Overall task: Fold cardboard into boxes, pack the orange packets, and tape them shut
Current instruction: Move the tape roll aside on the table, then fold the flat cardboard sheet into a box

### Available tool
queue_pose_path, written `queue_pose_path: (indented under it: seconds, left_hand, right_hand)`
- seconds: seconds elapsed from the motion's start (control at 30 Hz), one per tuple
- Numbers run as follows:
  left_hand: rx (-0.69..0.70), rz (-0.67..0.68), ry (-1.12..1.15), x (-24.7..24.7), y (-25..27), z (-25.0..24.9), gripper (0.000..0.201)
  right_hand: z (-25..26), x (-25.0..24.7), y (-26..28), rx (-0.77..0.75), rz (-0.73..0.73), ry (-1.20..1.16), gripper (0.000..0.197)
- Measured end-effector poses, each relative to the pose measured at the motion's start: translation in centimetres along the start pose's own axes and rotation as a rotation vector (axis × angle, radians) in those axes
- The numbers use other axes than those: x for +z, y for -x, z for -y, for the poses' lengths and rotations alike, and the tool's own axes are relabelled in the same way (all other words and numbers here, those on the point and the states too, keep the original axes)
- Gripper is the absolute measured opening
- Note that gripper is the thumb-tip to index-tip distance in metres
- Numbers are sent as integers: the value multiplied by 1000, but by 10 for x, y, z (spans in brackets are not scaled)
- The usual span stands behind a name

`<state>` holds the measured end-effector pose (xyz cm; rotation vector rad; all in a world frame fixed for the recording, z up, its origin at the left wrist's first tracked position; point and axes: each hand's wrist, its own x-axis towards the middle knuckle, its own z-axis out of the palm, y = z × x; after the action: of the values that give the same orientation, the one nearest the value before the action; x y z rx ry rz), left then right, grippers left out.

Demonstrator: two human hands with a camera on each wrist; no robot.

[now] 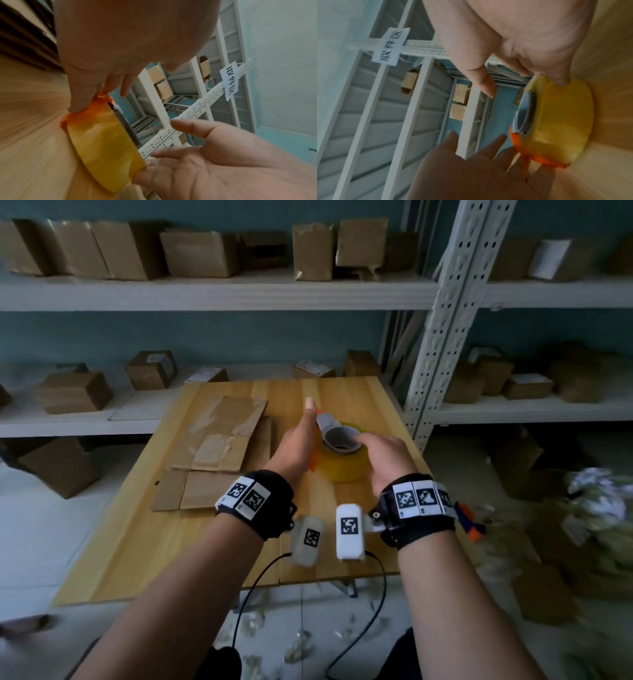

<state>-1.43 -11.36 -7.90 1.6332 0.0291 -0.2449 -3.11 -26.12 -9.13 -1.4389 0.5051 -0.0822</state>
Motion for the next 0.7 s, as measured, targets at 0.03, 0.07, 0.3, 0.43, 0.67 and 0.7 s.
queue_pose_path:
  seconds: [0.03, 0.07, 0.3, 0.43, 0.67, 0.7]
  left_hand:
    - [2, -2, -19, 0, 3, -2, 104]
    - [18, -3, -38, 0, 7, -5, 105]
    - [143, -90, -25, -47, 41, -15, 85]
    - [181, -247, 75, -89, 56, -7, 64]
    - [159, -477, 291, -137, 57, 28, 49]
    - [147, -492, 308, -140, 54, 28, 48]
  right_hand:
    - [2, 1, 6, 25, 8, -12, 73]
    - [5, 3, 14, 52, 2, -20, 65]
    - [4, 31, 49, -120, -91, -35, 88]
    - [3, 56, 70, -152, 18, -108, 95]
    - [1, 108, 80, -148, 347, -159, 68]
    - [-3, 117, 75, -134, 399, -182, 72]
